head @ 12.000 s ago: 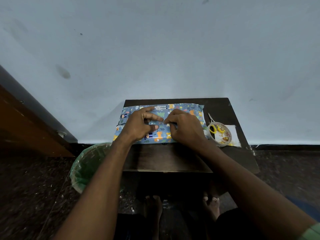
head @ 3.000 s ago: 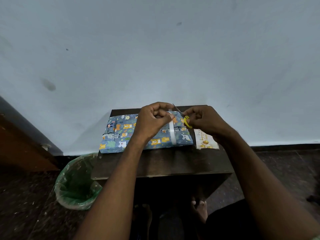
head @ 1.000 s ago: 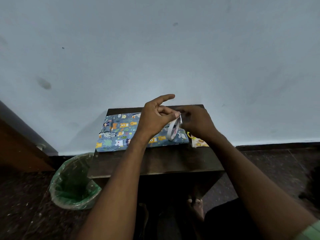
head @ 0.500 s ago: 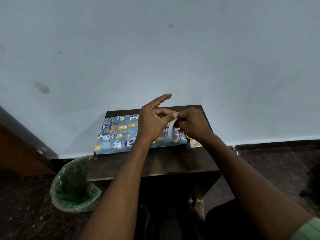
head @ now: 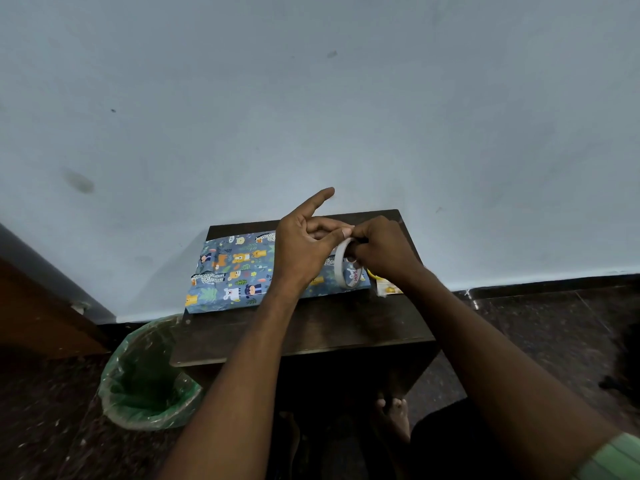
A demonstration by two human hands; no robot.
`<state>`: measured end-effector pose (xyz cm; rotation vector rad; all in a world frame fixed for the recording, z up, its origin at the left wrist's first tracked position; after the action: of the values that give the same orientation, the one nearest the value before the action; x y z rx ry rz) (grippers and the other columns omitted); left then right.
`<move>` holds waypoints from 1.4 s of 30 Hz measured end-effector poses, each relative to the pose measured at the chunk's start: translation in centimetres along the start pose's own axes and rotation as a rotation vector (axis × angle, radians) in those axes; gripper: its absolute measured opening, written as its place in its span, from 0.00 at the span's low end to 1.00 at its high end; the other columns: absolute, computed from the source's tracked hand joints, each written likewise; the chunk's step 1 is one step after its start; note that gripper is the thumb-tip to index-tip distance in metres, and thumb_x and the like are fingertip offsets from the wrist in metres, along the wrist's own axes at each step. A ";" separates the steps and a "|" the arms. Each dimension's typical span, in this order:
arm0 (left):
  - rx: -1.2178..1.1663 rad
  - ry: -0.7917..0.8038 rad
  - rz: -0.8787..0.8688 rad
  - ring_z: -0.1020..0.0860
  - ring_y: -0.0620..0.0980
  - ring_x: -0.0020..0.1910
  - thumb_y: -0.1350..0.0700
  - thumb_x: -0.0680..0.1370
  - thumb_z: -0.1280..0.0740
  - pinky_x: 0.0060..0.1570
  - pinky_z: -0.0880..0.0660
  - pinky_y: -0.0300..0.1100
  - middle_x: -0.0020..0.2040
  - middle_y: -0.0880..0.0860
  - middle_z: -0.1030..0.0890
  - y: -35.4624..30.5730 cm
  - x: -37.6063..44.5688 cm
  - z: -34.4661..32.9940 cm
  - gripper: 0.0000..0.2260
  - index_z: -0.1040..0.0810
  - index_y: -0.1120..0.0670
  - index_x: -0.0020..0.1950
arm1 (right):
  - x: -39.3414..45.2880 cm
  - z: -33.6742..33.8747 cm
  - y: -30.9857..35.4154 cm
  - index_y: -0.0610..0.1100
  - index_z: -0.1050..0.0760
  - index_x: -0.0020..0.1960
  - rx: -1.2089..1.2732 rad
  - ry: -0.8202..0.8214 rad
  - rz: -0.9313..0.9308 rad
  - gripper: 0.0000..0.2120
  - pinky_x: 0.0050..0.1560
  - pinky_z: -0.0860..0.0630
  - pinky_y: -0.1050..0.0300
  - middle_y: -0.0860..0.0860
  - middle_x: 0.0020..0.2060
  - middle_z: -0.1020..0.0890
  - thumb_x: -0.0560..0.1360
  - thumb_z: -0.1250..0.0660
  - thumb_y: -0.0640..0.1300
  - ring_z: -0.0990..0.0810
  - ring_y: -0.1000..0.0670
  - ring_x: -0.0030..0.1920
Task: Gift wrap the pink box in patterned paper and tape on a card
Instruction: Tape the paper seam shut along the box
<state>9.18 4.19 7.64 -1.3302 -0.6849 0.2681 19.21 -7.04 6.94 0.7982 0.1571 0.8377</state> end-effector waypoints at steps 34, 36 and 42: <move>0.398 -0.087 0.256 0.13 0.46 0.53 0.54 0.72 0.24 0.63 0.19 0.55 0.48 0.43 0.11 4.1 0.4 2.2 0.36 0.30 0.53 0.80 | 0.4 0.4 -0.9 0.48 0.12 0.53 -0.264 -0.057 -0.024 0.17 0.53 0.18 0.48 0.48 0.51 0.12 0.72 0.33 0.33 0.15 0.41 0.53; 0.387 -0.088 0.237 0.13 0.44 0.50 0.60 0.72 0.26 0.57 0.16 0.52 0.49 0.44 0.12 3.8 0.6 2.7 0.27 0.21 0.50 0.72 | 0.4 0.6 -1.7 0.48 0.12 0.53 -0.314 -0.033 -0.046 0.17 0.52 0.20 0.52 0.48 0.52 0.12 0.73 0.33 0.33 0.15 0.42 0.53; 0.474 -0.008 0.179 0.14 0.42 0.48 0.71 0.74 0.31 0.51 0.17 0.43 0.49 0.42 0.12 4.1 0.4 4.1 0.20 0.13 0.45 0.49 | 0.8 1.0 -4.7 0.48 0.12 0.52 -0.411 -0.083 -0.166 0.13 0.50 0.22 0.51 0.45 0.54 0.14 0.73 0.30 0.35 0.17 0.38 0.55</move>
<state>7.84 8.65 4.20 -0.9343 -0.4699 0.5450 23.05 -8.90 4.52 0.4259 -0.0237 0.6491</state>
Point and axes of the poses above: each hand's wrist, its own x-axis towards the middle knuckle, its own z-axis out of the back of the hand, y = z × x, the point moved 7 cm from there along x, towards the middle knuckle
